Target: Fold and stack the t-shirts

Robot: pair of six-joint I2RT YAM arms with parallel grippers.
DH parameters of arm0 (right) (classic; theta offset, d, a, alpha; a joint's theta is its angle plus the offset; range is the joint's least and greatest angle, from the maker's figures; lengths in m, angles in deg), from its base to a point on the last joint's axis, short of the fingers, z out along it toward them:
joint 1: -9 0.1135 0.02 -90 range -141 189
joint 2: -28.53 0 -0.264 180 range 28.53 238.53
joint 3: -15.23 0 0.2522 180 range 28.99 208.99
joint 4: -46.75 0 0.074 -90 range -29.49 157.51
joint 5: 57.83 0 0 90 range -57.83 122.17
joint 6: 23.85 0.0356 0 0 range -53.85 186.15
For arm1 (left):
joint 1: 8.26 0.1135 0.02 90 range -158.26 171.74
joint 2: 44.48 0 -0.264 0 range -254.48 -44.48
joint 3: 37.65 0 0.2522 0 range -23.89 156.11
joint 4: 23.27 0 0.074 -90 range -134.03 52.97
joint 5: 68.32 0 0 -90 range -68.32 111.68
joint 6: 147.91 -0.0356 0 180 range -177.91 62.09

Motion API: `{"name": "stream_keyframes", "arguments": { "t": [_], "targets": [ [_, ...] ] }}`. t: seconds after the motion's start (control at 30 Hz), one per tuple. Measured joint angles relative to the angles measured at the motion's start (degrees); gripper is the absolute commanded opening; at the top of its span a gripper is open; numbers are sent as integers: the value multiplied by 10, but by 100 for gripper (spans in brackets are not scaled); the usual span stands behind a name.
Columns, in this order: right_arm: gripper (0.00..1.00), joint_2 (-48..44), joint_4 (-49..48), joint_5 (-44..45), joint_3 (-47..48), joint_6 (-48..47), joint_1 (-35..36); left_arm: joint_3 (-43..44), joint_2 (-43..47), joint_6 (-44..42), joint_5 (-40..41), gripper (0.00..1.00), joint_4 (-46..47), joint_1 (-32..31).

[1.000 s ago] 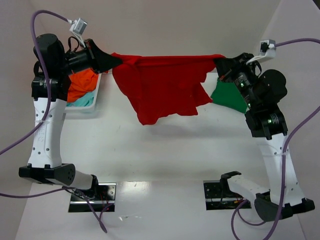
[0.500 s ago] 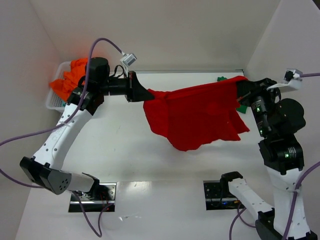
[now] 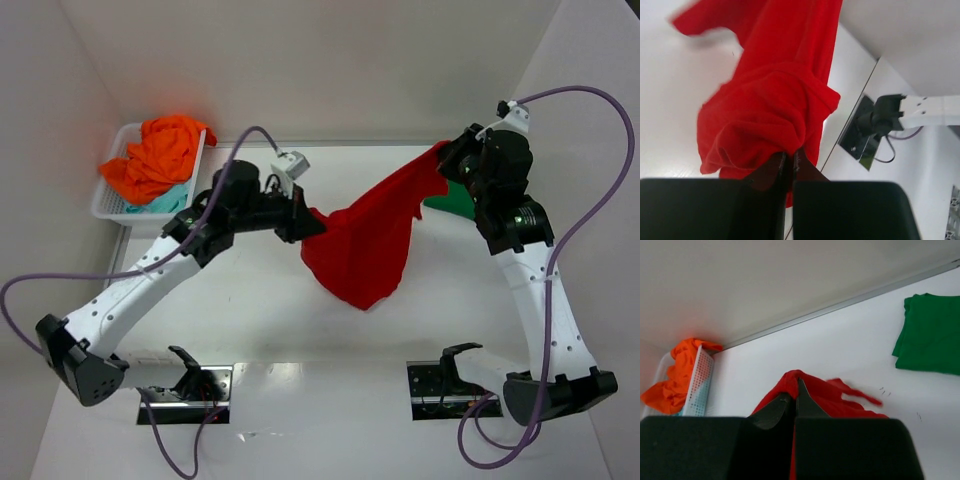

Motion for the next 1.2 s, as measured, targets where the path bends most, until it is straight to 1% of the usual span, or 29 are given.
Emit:
{"name": "stream_keyframes", "arguments": {
  "t": [0.13, 0.27, 0.33, 0.43, 0.5, 0.53, 0.57, 0.6, 0.63, 0.67, 0.7, 0.73, 0.8, 0.83, 0.87, 0.9, 0.93, 1.0, 1.03, 1.07, 1.1, 1.2],
  "targets": [
    [0, 12, -1, 21, 0, -1, -1, 24, -88, -13, 54, 0, 5, -74],
    [0, 14, 10, 65, 0, -3, -16, 64, -183, -21, 93, 0, 18, -127],
    [0, 18, 20, 79, 1, -4, -36, 84, -205, -28, 104, 0, 26, -147],
    [0, 45, 39, 98, 27, -5, -56, 106, -204, -27, 107, 0, 28, -160],
    [0, 92, 38, 91, 82, -4, -57, 112, -193, -25, 108, 0, 39, -164],
    [0, 113, 37, 77, 106, -4, -57, 109, -164, -11, 125, 0, 45, -165],
    [0, 124, 34, 67, 116, -3, -57, 109, -154, -8, 129, 0, 48, -165],
    [0, 146, 27, 33, 135, 2, -57, 104, -140, 1, 137, 0, 56, -165],
    [0, 168, 5, -3, 149, 5, -57, 73, -99, 21, 163, 0, 73, -165],
    [0, 201, -3, -50, 164, 14, -52, 59, -79, 25, 175, 0, 72, -164],
    [0, 215, -8, -75, 177, 19, -49, 10, -25, 67, 213, 0, 83, -160],
    [0, 240, -15, -104, 192, 23, -39, -26, 17, 95, 242, 3, 79, -156],
    [0, 294, -18, -156, 222, 29, -5, -99, 90, 160, 294, 21, 76, -146],
    [5, 334, -17, -181, 251, 30, 28, -130, 124, 194, 315, 33, 66, -142],
    [16, 361, -23, -198, 271, 30, 50, -167, 163, 235, 333, 42, 46, -139],
    [38, 405, -35, -202, 301, 30, 78, -193, 196, 267, 338, 55, 14, -139],
    [69, 436, -55, -205, 320, 30, 94, -222, 236, 305, 343, 78, -31, -141],
    [84, 502, -71, -209, 361, 32, 115, -245, 271, 333, 352, 90, -78, -145],
    [92, 524, -77, -209, 370, 31, 120, -250, 287, 358, 364, 97, -97, -145],
    [100, 543, -78, -210, 372, 30, 124, -255, 300, 378, 379, 97, -121, -145],
    [100, 552, -76, -210, 372, 32, 126, -256, 314, 396, 397, 98, -143, -145],
    [100, 555, -73, -201, 372, 30, 127, -256, 331, 423, 429, 100, -163, -145]
  ]
}}
